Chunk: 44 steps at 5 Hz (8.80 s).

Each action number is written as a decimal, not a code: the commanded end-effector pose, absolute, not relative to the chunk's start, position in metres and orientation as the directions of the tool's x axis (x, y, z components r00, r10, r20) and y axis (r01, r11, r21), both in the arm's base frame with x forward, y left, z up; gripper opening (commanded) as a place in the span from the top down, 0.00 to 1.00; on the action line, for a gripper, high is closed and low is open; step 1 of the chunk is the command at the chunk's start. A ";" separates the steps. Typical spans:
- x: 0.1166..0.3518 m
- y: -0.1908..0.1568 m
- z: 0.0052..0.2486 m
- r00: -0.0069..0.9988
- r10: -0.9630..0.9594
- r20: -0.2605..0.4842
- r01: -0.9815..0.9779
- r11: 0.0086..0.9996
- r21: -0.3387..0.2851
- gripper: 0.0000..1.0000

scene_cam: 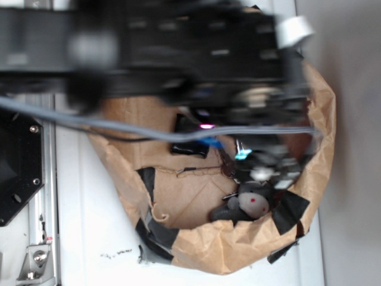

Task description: Grab the black box.

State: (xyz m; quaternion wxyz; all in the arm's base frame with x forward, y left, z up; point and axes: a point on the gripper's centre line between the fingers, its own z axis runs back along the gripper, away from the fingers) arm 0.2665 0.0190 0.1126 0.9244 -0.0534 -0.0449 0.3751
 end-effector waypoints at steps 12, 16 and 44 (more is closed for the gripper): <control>0.262 0.051 0.047 0.799 0.550 0.243 -0.564 0.826 -0.018 0.00; 0.232 0.040 0.038 0.937 0.306 0.168 -0.326 0.939 0.107 0.00; 0.214 0.052 0.059 0.953 0.046 -0.299 -0.059 0.998 -0.034 0.00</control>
